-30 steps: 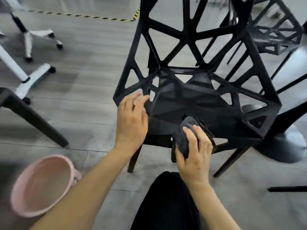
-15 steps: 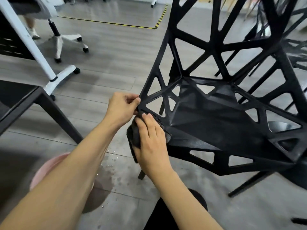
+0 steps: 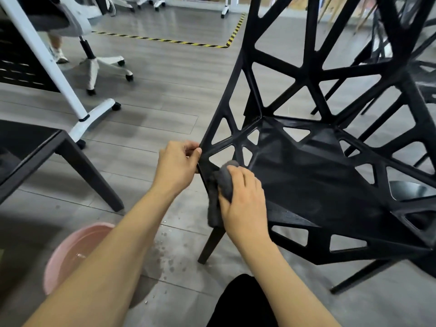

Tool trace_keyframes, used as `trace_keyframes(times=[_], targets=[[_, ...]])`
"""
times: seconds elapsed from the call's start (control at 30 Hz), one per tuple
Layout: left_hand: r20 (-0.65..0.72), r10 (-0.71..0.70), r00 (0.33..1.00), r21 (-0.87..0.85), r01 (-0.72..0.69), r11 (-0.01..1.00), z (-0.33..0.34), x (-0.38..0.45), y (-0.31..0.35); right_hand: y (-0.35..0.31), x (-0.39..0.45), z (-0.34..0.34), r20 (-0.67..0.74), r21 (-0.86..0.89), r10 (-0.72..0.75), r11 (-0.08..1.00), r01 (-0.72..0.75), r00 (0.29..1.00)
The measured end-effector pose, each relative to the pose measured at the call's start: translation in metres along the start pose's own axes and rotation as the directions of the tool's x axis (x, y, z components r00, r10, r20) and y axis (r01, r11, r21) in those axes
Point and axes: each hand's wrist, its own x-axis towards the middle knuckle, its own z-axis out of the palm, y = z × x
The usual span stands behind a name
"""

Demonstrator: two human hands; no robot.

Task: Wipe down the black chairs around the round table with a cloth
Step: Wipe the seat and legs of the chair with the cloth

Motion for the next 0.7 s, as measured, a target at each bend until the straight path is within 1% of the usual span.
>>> trace_keyframes(times=[0.07, 0.1, 0.13, 0.2, 0.3, 0.37, 0.43, 0.47, 0.57, 0.63, 0.7], targets=[[-0.076, 0.089, 0.993, 0.216, -0.071, 0.974, 0.005, -0.009, 0.003, 0.014, 0.025, 0.000, -0.008, 0.010, 0.112, 0.994, -0.112, 0.994], [-0.102, 0.117, 0.988, 0.268, -0.086, 0.959, 0.008, -0.012, 0.005, 0.020, 0.043, 0.002, 0.007, -0.005, 0.181, 0.983, -0.181, 0.983], [-0.115, 0.131, 0.985, 0.282, -0.094, 0.955, 0.010, -0.014, 0.007, 0.025, 0.061, 0.005, 0.030, -0.033, 0.235, 0.972, -0.234, 0.972], [-0.132, 0.156, 0.979, 0.285, -0.113, 0.952, 0.011, -0.015, 0.006, 0.033, 0.092, 0.011, 0.066, -0.071, 0.270, 0.962, -0.265, 0.961], [-0.124, 0.184, 0.975, 0.295, -0.141, 0.945, 0.010, -0.012, 0.001, 0.046, 0.133, 0.020, 0.070, -0.078, 0.321, 0.946, -0.316, 0.944], [-0.113, 0.176, 0.978, 0.267, -0.141, 0.953, 0.010, -0.011, -0.002, 0.056, 0.152, 0.021, 0.068, -0.084, 0.369, 0.928, -0.363, 0.927], [-0.089, 0.137, 0.987, 0.207, -0.116, 0.971, 0.009, -0.010, -0.003, 0.061, 0.157, 0.021, 0.065, -0.045, 0.372, 0.928, -0.369, 0.926], [-0.076, 0.110, 0.991, 0.172, -0.096, 0.980, 0.008, -0.008, -0.003, 0.061, 0.153, 0.021, 0.059, 0.001, 0.356, 0.934, -0.356, 0.933], [-0.029, 0.079, 0.996, 0.095, -0.076, 0.993, 0.005, -0.005, -0.005, 0.054, 0.126, 0.026, 0.037, 0.107, 0.253, 0.961, -0.255, 0.967], [-0.016, 0.076, 0.997, 0.093, -0.075, 0.993, 0.005, -0.007, -0.004, 0.051, 0.116, 0.028, 0.012, 0.130, 0.188, 0.974, -0.188, 0.982], [-0.006, 0.096, 0.995, 0.144, -0.094, 0.985, 0.004, -0.007, -0.004, 0.047, 0.125, 0.029, -0.006, 0.190, 0.188, 0.964, -0.184, 0.982]])
